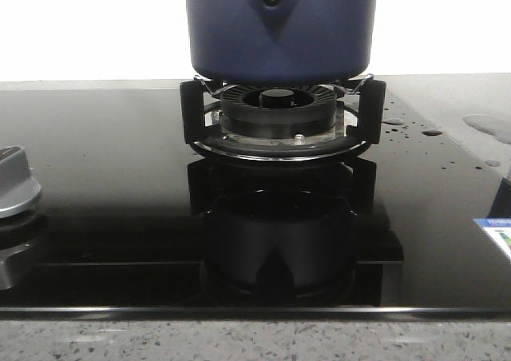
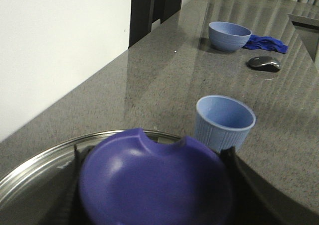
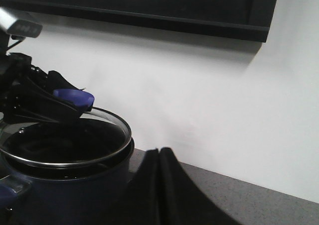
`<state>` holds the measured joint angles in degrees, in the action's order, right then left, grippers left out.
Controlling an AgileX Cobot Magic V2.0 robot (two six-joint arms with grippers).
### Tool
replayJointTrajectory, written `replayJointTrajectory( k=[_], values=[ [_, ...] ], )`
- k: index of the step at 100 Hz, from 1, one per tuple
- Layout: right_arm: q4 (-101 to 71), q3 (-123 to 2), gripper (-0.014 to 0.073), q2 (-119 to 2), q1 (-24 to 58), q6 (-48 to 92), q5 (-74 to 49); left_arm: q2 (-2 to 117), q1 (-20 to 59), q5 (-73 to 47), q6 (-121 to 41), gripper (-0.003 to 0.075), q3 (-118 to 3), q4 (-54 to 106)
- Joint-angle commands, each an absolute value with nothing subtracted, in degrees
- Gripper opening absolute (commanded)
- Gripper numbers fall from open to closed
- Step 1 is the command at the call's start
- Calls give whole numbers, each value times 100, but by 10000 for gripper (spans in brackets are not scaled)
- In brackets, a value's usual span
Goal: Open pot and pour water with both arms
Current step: 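Lower the held lid back onto the pot with the left gripper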
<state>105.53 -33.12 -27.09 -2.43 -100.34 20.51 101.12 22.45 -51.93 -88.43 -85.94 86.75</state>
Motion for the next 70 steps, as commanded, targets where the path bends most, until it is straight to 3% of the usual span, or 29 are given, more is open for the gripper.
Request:
replayJointTrajectory(
  k=[1, 28, 45, 52, 61, 70],
  values=[
    [10621, -3510, -64, -2724, -272, -10011, 1918, 9896, 2295, -5277, -8877, 250, -8774, 9281],
    [10621, -3510, -64, -2724, -272, -10011, 1918, 9987, 2295, -5069, -8877, 277, -8774, 9271],
    [10621, -3510, -64, -2724, -272, -10011, 1918, 9996, 2295, -5069, -9041, 592, -8774, 9271],
    [10621, -3510, -64, -2724, -272, -10011, 1918, 9936, 2295, -5084, -9041, 645, -8774, 9271],
    [10621, -3510, -64, -2724, -272, -10011, 1918, 9715, 2245, -5125, -9007, 615, -8774, 9271],
    [10636, -3510, -64, -2724, -272, -10011, 1960, 9302, 2095, -5111, -8786, 484, -8774, 9231]
  ],
)
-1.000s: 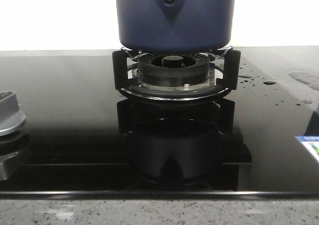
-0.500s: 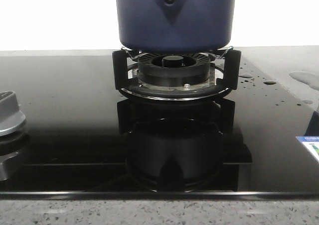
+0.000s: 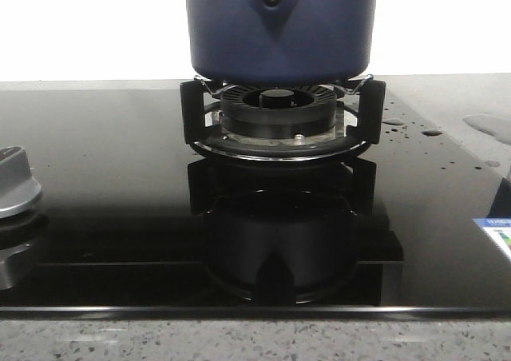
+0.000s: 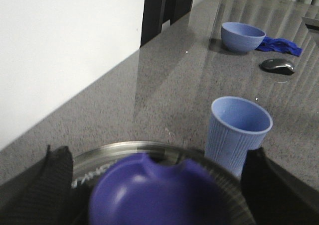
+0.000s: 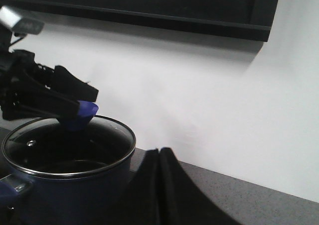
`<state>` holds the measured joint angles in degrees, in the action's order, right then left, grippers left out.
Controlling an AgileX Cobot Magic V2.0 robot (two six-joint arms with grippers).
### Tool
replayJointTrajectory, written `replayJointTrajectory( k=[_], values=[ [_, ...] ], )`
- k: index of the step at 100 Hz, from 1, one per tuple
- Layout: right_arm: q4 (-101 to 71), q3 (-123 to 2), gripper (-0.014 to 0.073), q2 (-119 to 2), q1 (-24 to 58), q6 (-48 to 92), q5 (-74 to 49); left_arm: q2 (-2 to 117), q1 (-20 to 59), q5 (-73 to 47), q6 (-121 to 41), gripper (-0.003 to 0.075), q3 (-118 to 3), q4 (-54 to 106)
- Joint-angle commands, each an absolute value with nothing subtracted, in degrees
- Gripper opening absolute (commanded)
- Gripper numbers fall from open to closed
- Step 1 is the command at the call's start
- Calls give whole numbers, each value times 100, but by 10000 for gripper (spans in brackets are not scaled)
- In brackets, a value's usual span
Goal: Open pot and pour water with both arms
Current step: 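Lower the held lid back onto the pot with the left gripper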
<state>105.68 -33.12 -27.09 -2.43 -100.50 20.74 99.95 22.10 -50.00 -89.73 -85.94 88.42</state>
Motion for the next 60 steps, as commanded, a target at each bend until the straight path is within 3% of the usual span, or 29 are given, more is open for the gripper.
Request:
replayJointTrajectory(
  k=[1, 17, 27, 45, 60],
  values=[
    [10653, -3510, -64, -2724, -272, -10011, 1982, 9264, 2082, -5111, -8756, 455, -8774, 9219],
    [10772, -3500, -64, -2724, -272, -10011, 2277, 8252, 1587, -5197, -7907, 122, -8774, 8286],
    [10772, -3500, -64, -2713, -272, -10011, 2472, 7620, 1228, -5628, -7273, 5, -8757, 7259],
    [10772, -3500, -64, -2713, -113, -10011, 2509, 6083, 709, -5564, -6839, -20, -7779, 6416],
    [10772, -3500, -64, -2713, -24, -10011, 2509, 4516, 601, -4578, -6839, -20, -6194, 6445]
  ],
)
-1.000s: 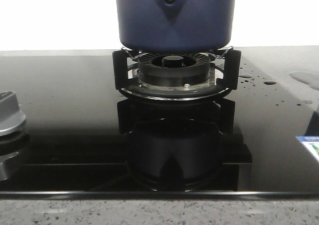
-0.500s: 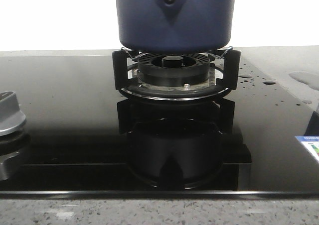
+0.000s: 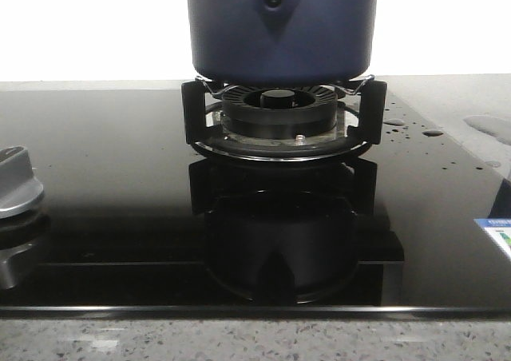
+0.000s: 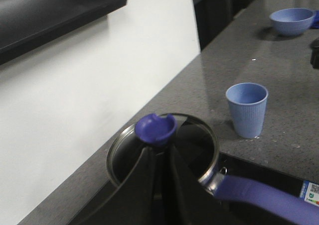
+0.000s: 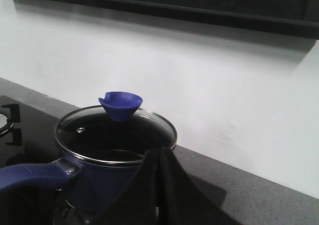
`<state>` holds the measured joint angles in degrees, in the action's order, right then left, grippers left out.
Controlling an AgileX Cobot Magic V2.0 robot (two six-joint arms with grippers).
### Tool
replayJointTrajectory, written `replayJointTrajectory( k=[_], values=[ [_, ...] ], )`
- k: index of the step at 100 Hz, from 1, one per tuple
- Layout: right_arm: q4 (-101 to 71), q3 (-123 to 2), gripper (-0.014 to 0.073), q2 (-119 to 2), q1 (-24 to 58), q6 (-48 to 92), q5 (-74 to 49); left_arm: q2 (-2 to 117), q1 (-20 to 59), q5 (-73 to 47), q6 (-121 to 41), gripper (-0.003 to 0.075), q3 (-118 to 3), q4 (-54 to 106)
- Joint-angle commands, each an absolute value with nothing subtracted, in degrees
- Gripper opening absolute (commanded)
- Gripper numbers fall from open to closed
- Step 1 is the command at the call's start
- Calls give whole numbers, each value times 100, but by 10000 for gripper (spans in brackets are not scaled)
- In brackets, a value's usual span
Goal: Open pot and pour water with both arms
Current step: 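Lower the held lid back onto the pot with the left gripper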
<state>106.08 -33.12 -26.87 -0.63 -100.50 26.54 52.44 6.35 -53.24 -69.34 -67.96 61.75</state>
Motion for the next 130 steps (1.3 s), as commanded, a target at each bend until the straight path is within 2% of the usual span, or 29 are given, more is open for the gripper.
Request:
replayJointTrajectory(
  k=[1, 23, 43, 101, 112, 122, 130],
  values=[
    [10772, -3500, -64, -2713, -20, -10011, 2497, 4366, 601, -4511, -6839, -20, -6110, 6471],
    [10772, -3500, -64, -2713, -10, -10011, 2496, 2049, 601, -2742, -6839, -20, -3593, 7098],
    [10772, -3500, -64, -2713, -10, -10011, 2496, 843, 601, -2660, -6697, -20, -2563, 7445],
    [10772, -3500, -64, -2713, -10, -10011, 2496, 774, 601, -2483, -6726, -20, -2501, 7390],
    [10772, -3500, -64, -2713, -10, -10011, 2496, 774, 601, -2086, -6978, -20, -2460, 7345],
    [10772, -3500, -64, -2713, -10, -10011, 2496, 786, 589, -1675, -6835, -20, -2410, 6550],
    [10772, -3500, -64, -2713, -10, -10011, 2496, 785, 589, -1533, -6078, -20, -2261, 4879]
  ],
)
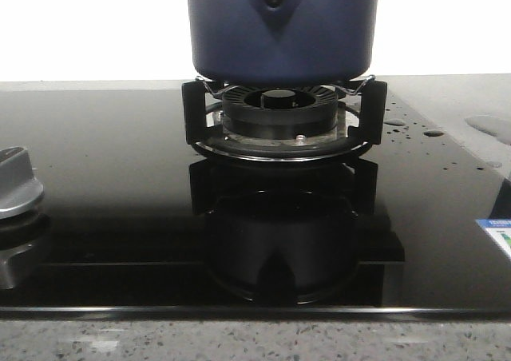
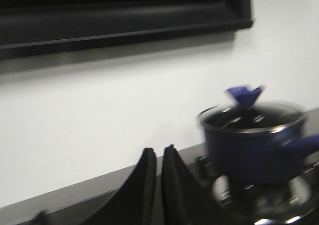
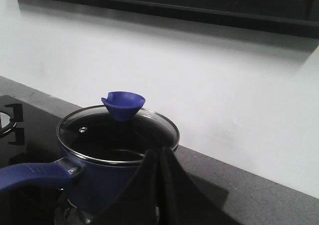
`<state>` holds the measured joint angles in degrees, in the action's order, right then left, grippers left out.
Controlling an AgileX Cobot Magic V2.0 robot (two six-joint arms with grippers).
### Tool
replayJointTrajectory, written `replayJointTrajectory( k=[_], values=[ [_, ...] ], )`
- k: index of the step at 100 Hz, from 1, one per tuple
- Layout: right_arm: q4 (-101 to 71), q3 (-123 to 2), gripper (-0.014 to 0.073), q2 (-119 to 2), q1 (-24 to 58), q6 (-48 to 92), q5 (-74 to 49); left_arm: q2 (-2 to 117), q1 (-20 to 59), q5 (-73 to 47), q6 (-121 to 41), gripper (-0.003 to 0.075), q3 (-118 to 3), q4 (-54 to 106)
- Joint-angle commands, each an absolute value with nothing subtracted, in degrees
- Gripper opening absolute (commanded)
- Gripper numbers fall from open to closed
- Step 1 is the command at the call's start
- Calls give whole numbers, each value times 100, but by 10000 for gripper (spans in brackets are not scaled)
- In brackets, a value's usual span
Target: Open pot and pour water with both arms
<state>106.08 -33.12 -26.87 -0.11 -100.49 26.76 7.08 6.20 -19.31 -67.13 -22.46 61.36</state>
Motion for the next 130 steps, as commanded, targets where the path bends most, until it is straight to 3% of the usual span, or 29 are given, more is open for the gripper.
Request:
replayJointTrajectory(
  k=[1, 14, 24, 60, 80, 130],
  values=[
    [10772, -3500, -64, -2713, -10, -10011, 2496, 785, 589, -1506, -5815, -20, -2223, 4522],
    [10772, -3500, -64, -2713, -10, -10011, 2496, 774, 589, -1028, -2692, -20, -1676, 1356],
    [10772, -3500, -64, -2713, -10, -10011, 2496, 774, 589, -472, -1509, -20, -1094, 325],
    [10772, -3500, -64, -2713, -10, -10011, 2496, 229, 347, -297, -1438, -20, 271, 251],
    [10772, -3500, -64, -2713, -10, -10011, 2496, -188, -55, -1592, -1438, -20, 262, 162],
    [10772, -3500, -64, -2713, 91, -10011, 2487, -177, -135, -1608, -1438, -20, 262, 187]
  ],
)
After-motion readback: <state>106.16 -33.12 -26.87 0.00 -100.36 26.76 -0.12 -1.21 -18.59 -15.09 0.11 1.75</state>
